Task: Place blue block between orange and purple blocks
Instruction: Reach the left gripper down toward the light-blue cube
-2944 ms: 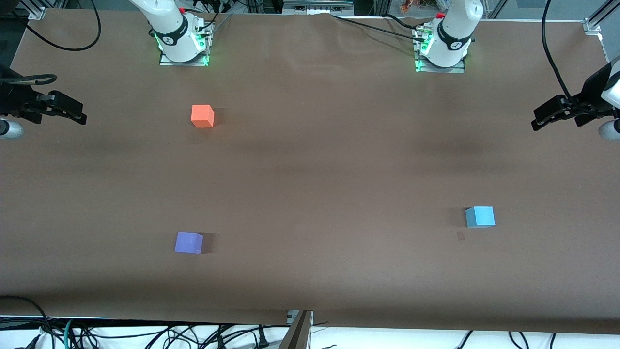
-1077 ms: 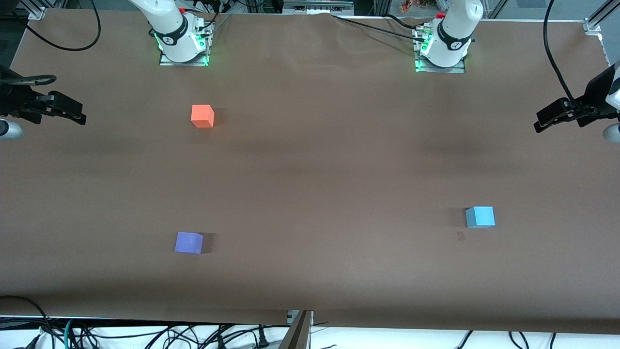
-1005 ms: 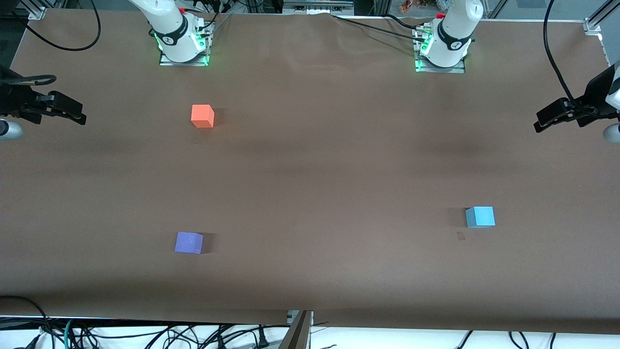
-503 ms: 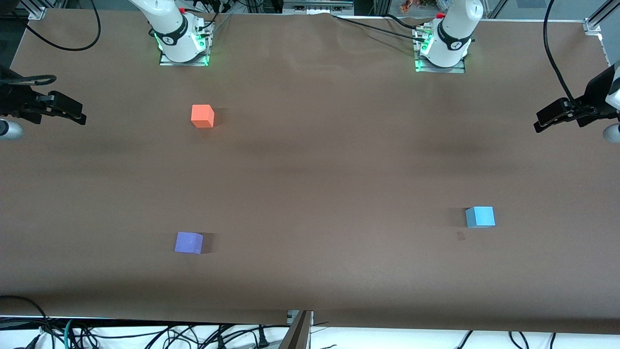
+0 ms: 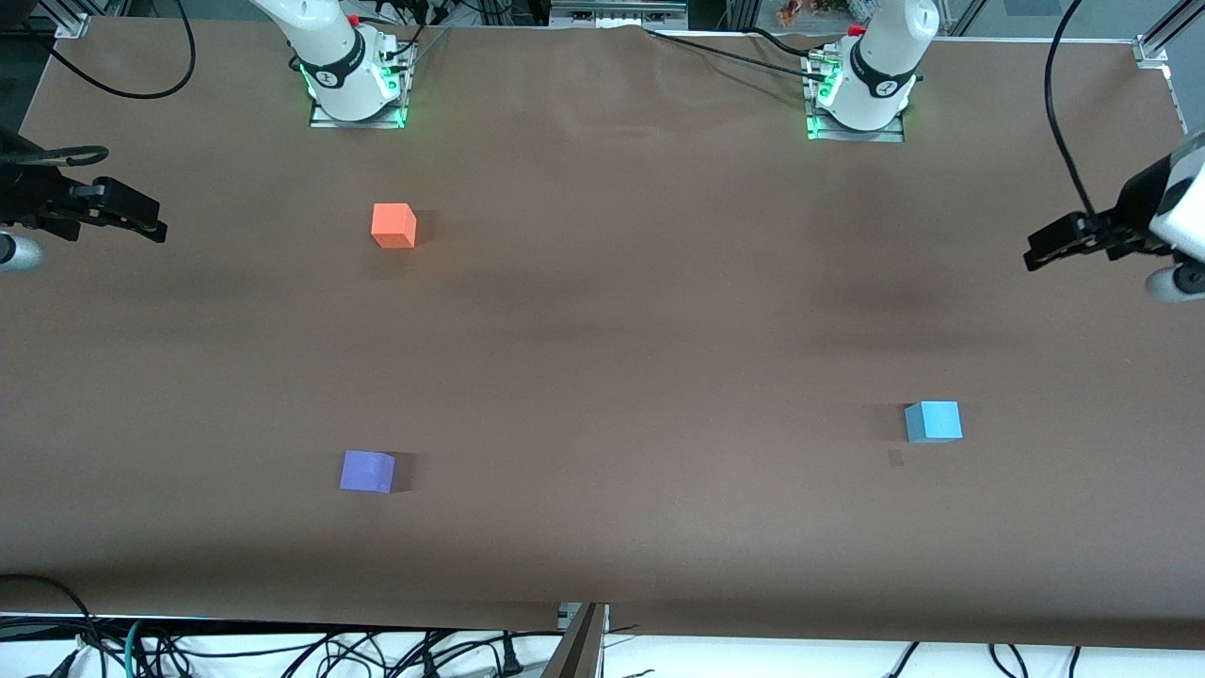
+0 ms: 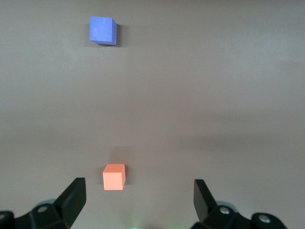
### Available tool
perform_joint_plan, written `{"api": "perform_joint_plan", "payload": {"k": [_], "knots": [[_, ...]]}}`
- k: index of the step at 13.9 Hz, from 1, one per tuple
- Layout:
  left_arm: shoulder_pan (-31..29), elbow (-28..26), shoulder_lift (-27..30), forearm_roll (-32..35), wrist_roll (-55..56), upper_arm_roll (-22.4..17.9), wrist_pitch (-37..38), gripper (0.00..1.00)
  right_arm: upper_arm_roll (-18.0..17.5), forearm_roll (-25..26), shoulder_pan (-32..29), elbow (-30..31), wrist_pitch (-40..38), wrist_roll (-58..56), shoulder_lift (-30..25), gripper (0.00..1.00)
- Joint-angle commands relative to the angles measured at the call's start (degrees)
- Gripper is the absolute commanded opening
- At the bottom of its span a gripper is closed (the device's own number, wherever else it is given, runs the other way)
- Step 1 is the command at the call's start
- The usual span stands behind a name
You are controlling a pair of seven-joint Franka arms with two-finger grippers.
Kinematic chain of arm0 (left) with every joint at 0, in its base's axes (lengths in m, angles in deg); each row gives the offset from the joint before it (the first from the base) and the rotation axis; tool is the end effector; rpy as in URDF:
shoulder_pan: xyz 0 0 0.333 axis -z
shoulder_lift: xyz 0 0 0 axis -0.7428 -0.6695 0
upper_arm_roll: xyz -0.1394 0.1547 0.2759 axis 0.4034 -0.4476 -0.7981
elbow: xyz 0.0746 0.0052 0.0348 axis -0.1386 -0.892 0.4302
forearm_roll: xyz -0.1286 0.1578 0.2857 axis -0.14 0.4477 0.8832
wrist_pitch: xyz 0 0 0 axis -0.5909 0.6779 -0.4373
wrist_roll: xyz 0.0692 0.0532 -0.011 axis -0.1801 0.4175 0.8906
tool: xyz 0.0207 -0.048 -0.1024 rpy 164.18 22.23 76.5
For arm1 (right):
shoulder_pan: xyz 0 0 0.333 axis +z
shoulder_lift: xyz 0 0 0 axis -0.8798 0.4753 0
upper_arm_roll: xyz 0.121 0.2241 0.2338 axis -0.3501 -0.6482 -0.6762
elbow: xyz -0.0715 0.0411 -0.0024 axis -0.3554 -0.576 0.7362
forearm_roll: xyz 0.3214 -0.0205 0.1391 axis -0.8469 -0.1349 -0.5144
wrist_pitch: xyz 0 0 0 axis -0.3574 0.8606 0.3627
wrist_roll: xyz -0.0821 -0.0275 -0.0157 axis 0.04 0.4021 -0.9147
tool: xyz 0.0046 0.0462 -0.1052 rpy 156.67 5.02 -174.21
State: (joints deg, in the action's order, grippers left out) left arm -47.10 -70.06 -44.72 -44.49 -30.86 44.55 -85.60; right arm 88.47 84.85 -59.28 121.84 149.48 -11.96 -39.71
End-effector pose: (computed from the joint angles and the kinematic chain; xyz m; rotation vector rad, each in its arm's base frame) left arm 0.5508 0.0011 0.6028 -3.1143 -0.2631 0.1389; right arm 0.5420 0.0147 0.6452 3.1231 -0.0031 -0.1262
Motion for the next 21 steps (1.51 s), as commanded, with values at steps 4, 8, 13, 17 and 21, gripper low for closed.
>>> {"api": "perform_joint_plan", "payload": {"k": [4, 8, 13, 17, 21], "knots": [[-0.7, -0.78, -16.04, -2.99, -6.44, -0.04, -15.17, 1.0, -0.26, 0.2, -0.59, 0.31, 0.3, -0.81, -0.44, 1.0], [-1.58, -2.45, -24.74, -4.23, -11.89, -0.04, -26.61, 1.0, -0.26, 0.11, -0.59, 0.31, 0.3, -0.81, -0.44, 1.0], [-3.77, -2.63, -30.11, -4.23, -16.2, -0.04, -34.09, 1.0, -0.26, 0.11, -0.59, 0.31, 0.39, -0.81, -0.44, 1.0], [-3.69, -4.11, -31.79, -4.41, -16.73, 0.05, -37.87, 1.0, -0.26, 0.11, -0.59, 0.31, 0.39, -0.81, -0.44, 1.0], [-3.69, -10.7, -31.79, -4.41, -16.82, 0.31, -48.93, 1.0, -0.26, 0.11, -0.59, 0.31, 0.39, -0.81, -0.36, 1.0]]}}
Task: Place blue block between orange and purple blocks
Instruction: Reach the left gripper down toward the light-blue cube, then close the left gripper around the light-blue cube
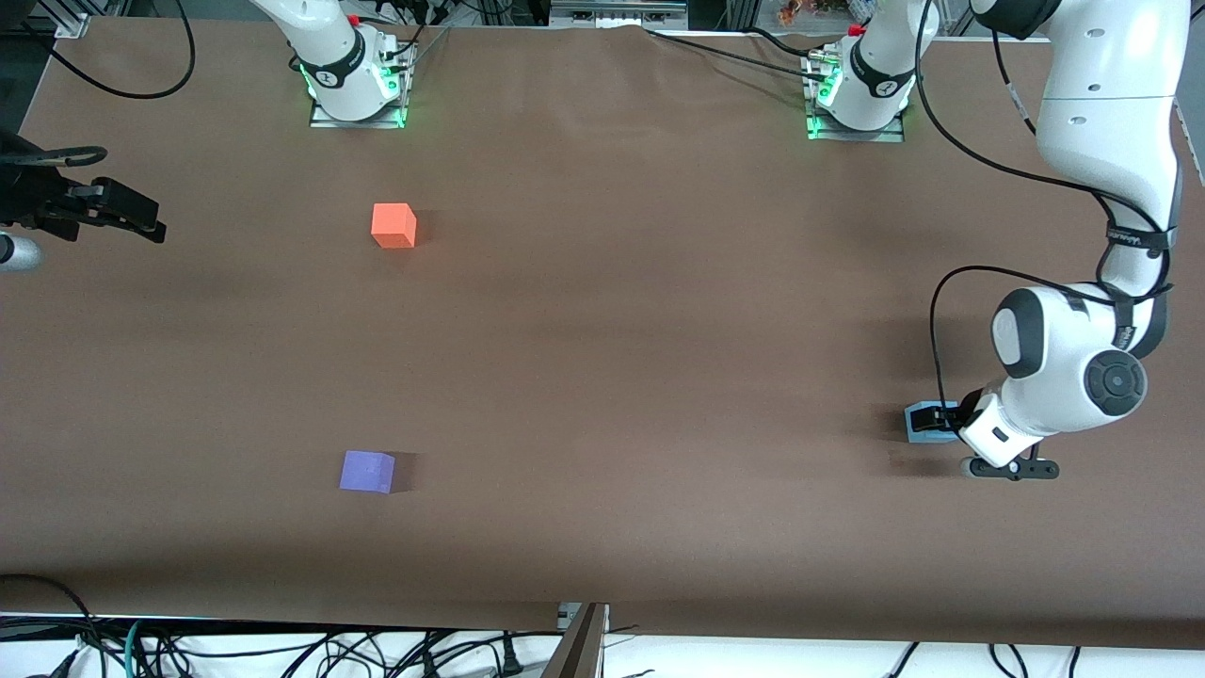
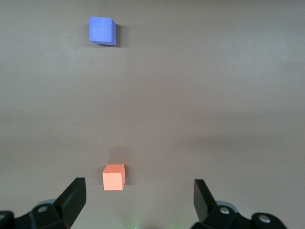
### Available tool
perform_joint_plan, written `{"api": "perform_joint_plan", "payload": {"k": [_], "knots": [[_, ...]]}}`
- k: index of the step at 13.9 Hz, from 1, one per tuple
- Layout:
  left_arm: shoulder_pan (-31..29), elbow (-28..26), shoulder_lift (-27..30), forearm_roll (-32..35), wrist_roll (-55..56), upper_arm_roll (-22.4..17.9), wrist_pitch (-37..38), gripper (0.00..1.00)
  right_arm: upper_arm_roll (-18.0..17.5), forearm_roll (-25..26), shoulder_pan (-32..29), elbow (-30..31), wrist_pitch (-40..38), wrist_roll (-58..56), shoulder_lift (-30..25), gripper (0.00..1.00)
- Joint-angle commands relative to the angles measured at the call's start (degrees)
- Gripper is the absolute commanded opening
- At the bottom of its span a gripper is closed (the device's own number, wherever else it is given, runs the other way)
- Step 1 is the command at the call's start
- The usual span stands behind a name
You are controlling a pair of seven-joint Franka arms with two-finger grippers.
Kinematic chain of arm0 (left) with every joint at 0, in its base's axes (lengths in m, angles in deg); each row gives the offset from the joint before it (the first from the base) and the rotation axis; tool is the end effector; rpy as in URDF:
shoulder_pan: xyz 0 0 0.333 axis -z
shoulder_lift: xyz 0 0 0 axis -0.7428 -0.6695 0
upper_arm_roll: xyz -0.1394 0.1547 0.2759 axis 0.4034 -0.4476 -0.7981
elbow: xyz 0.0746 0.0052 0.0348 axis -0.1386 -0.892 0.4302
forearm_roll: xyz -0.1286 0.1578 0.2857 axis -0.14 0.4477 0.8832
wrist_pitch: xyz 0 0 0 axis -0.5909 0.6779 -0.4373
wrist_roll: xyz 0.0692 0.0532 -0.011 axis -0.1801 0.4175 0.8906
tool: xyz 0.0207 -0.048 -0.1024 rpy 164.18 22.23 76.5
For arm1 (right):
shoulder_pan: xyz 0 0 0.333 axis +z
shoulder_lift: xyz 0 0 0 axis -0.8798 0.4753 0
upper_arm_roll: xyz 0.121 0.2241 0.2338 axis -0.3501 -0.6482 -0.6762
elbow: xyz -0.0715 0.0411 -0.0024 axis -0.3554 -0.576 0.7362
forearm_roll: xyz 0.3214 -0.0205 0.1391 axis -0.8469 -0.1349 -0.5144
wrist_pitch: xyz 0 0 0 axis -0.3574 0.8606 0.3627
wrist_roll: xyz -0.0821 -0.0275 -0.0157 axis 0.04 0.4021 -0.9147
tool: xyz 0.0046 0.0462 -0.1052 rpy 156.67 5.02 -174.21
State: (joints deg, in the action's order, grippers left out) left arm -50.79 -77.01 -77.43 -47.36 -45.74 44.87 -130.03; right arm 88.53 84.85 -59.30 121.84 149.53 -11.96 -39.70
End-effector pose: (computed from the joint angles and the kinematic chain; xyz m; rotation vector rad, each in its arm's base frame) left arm 0.6777 0.0391 0.2535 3.1149 -0.0049 -0.0065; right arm 0.5422 0.0140 0.6451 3.1231 -0.0053 -0.1251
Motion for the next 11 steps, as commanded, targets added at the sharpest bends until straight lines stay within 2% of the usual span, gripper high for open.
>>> {"api": "perform_joint_plan", "payload": {"k": [1, 3, 4, 6, 8, 9, 11], "knots": [[0.0, -4.28, 0.74, -1.45, -1.95, -0.01, -5.65, 1.0, -0.32, 0.11, -0.57, 0.31, 0.34, -0.81, -0.37, 1.0], [0.0, -4.29, 0.21, -1.45, -1.95, -0.01, -5.84, 1.0, -0.32, 0.11, -0.57, 0.31, 0.34, -0.81, -0.37, 1.0], [0.0, -4.29, 0.21, -1.45, -2.03, -0.01, -5.84, 0.91, -0.32, 0.11, -0.57, 0.31, 0.34, -0.9, -0.37, 1.0], [0.18, -4.29, 0.21, -1.36, -2.99, -0.01, -5.49, 0.47, -0.32, 0.11, -0.57, 0.31, 0.34, -0.81, -0.37, 1.0], [0.26, -4.29, 0.13, -1.36, -3.7, -0.01, -5.32, 0.2, -0.23, 0.11, -0.57, 0.31, 0.34, -0.81, -0.37, 1.0], [0.53, -4.29, 0.21, -1.36, -3.62, -0.01, -4.79, 0.09, -0.23, 0.11, -0.57, 0.31, 0.34, -0.73, -0.37, 1.0], [1.14, -3.85, 1.0, -1.36, -3.0, 1.04, -1.21, 0.07, -0.23, 0.11, -0.57, 0.31, 0.42, -0.73, -0.02, 1.0]]}}
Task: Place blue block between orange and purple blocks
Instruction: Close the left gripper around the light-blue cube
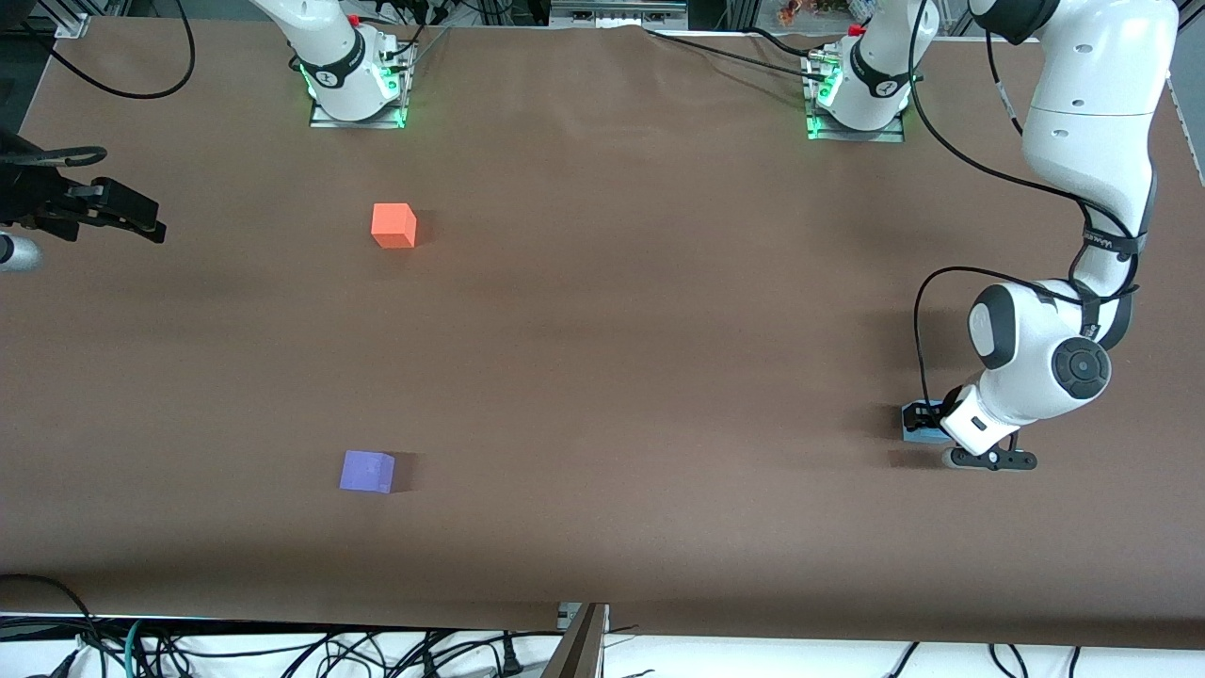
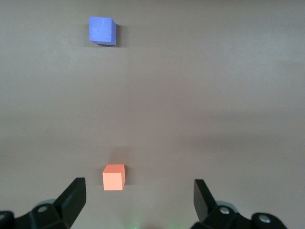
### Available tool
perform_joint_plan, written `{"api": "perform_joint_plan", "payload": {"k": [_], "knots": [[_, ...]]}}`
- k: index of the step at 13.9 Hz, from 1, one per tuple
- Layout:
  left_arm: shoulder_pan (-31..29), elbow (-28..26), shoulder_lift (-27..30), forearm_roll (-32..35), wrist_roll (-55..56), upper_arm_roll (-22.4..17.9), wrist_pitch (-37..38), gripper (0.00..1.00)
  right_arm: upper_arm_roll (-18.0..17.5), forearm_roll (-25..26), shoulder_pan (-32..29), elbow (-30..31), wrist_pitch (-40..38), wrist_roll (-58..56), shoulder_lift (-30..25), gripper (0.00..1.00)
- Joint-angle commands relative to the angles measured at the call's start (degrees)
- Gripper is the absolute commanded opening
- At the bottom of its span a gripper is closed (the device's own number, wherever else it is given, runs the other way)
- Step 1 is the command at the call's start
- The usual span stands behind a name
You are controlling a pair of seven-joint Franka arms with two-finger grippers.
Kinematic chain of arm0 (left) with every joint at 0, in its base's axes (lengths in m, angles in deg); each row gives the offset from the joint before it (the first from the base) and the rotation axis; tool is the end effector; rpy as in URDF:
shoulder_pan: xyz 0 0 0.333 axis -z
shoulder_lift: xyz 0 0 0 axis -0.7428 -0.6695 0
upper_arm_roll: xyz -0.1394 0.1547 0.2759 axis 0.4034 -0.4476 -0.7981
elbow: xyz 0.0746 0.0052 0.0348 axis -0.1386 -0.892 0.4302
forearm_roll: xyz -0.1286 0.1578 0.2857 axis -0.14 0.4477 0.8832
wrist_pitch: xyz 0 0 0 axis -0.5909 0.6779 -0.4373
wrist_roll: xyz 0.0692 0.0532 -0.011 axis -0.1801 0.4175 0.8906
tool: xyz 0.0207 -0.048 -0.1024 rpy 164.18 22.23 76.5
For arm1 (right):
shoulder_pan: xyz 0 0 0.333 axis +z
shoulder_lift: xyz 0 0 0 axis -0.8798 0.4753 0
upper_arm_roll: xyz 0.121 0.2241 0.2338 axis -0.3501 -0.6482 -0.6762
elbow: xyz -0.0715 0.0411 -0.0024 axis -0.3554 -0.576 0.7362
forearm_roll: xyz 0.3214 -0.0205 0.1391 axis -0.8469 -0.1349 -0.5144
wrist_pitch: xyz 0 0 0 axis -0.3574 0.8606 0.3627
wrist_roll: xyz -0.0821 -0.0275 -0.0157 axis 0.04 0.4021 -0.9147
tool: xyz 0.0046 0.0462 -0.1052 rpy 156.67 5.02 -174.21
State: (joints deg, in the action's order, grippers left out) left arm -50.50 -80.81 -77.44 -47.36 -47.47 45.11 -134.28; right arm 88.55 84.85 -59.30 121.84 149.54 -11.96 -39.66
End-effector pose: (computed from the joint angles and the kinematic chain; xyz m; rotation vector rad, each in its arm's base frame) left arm 0.6667 0.0334 0.2343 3.1146 -0.0612 0.0058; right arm 0.5424 0.0138 0.6448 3.1230 -0.0058 -0.1259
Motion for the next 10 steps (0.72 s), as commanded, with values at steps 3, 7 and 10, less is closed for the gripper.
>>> {"api": "perform_joint_plan", "payload": {"k": [3, 7, 10], "knots": [[0.95, 0.74, 3.29, -1.54, 2.31, 7.28, 8.42, 0.08, -0.25, 0.2, -0.56, 0.31, 0.42, -0.73, -0.05, 1.0], [7.95, 3.1, 2.77, -0.66, 24.6, 12.76, 8.42, 0.08, -0.34, 0.2, -0.56, 0.31, 0.42, -0.81, 0.03, 1.0], [20.51, 9.67, -0.03, -0.49, 42.89, 9.44, 8.51, 0.09, -0.34, 0.28, -0.56, 0.31, 0.86, -0.73, 0.99, 1.0]]}}
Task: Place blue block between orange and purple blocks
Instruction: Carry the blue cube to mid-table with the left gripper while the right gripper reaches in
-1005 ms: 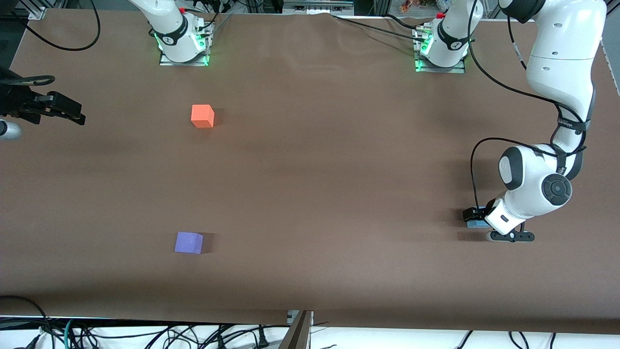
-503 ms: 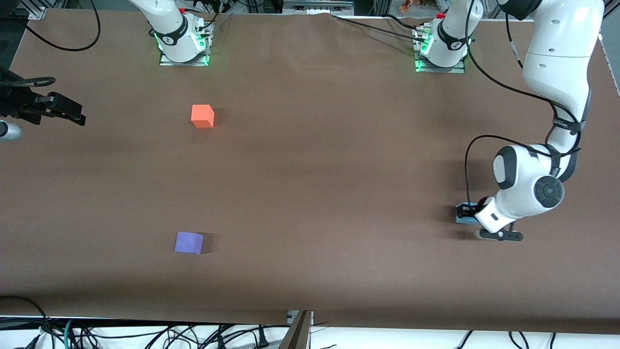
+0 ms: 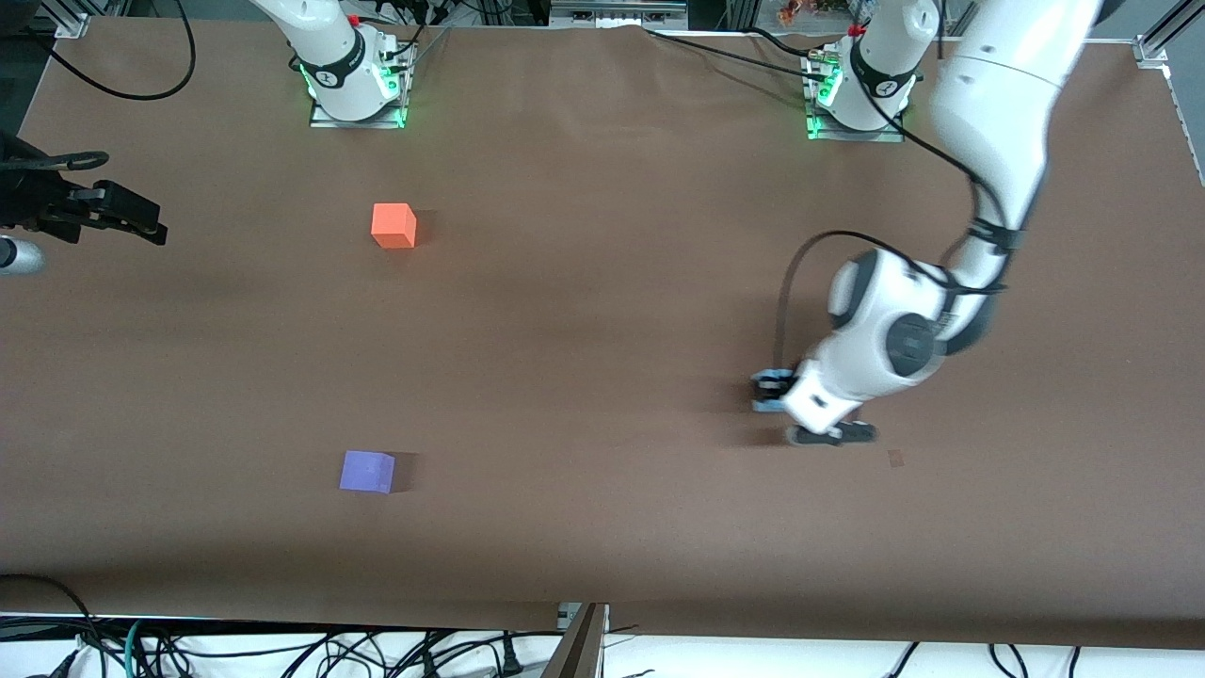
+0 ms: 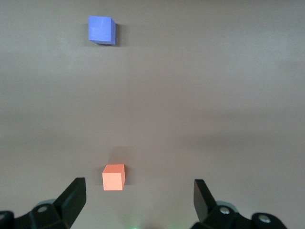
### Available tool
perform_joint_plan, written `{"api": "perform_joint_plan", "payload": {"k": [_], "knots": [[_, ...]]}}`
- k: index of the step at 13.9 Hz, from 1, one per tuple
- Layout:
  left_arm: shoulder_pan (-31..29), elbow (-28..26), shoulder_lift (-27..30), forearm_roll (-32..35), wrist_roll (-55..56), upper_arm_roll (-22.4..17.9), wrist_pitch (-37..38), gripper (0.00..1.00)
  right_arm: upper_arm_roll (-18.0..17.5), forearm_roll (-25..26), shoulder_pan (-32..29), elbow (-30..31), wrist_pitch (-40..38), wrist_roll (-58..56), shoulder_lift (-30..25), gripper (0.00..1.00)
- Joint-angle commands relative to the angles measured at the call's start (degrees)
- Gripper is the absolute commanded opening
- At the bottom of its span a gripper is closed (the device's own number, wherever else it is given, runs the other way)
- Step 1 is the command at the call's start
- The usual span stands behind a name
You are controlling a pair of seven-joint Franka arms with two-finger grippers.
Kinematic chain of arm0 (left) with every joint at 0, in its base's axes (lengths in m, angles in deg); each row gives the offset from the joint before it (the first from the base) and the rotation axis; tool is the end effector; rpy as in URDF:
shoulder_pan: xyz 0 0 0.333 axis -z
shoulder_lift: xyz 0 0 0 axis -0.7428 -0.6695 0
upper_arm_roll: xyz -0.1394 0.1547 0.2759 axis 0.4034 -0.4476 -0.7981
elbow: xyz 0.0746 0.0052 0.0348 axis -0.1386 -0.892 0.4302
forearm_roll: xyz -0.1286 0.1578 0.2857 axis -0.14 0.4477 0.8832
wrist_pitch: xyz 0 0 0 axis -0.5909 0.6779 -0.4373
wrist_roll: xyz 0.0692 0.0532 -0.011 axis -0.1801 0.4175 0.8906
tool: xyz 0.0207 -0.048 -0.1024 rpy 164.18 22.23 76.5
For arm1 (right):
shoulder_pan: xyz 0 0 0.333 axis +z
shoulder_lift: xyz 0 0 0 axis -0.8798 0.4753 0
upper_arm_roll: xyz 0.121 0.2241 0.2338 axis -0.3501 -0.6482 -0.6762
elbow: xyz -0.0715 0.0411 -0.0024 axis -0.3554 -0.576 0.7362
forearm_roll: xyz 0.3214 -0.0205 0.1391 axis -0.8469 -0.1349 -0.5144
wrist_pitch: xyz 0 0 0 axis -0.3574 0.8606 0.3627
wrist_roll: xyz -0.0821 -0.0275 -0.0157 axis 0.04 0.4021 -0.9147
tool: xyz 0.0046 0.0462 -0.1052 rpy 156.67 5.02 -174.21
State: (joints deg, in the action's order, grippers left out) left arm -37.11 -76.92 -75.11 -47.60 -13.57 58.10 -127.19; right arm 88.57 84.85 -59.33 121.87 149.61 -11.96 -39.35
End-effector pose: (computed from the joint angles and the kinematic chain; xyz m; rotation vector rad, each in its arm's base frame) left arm 0.6299 -0.2477 0.2858 2.9759 0.2053 -0.1104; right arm 0.5442 0.0134 0.6417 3.1225 -0.0071 -0.1333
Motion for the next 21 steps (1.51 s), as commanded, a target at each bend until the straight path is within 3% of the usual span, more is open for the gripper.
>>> {"api": "perform_joint_plan", "payload": {"k": [1, 4, 6, 9, 11, 12, 14, 18, 21], "knots": [[10.2, 9.03, -4.54, -0.33, 11.13, -4.54, 1.51, 0.09, -0.36, 0.55, -0.54, 0.29, 0.78, -0.81, 1.21, 1.0], [17.51, 16.15, -11.48, -0.42, 23.21, -5.07, 0.9, 0.14, -0.27, 0.2, -0.54, 0.29, 1.05, -0.64, 1.47, 1.0], [22.78, 22.05, -15.45, 0.98, 30.9, -7.08, 0.99, 0.32, -0.27, 0.2, -0.63, 0.29, 1.66, -0.73, 2.18, 1.0], [27.72, 22.42, -15.9, 1.07, 32.94, -11.57, 0.99, 0.55, -0.1, 0.98, -0.63, 0.37, 1.84, -0.73, 4.28, 1.0], [27.99, 22.25, -15.38, 1.33, 32.42, -11.75, 0.99, 0.78, -0.1, 1.43, -0.63, 0.37, 2.81, -0.73, 5.25, 1.0], [27.99, 22.33, -15.29, 1.51, 31.64, -11.75, 0.9, 1.0, -0.1, 0.99, -0.63, 0.37, 2.63, -0.73, 5.6, 1.0], [27.73, 22.34, -14.85, 5.7, 27.52, -11.58, 0.99, 1.0, -0.18, 0.64, -0.45, 0.37, 2.89, -0.64, 6.39, 1.0], [26.85, 21.9, -12.92, 6.43, 24.16, -11.49, 1.51, 1.0, -0.89, 0.46, 2.97, 0.29, 6.74, 0.68, 8.85, 1.0], [23.26, 21.63, -9.59, 5.47, 19.42, -11.14, 5.8, 1.0, -0.89, 0.37, 10.42, 0.29, 11.49, 9.52, 12.97, 1.0]]}}
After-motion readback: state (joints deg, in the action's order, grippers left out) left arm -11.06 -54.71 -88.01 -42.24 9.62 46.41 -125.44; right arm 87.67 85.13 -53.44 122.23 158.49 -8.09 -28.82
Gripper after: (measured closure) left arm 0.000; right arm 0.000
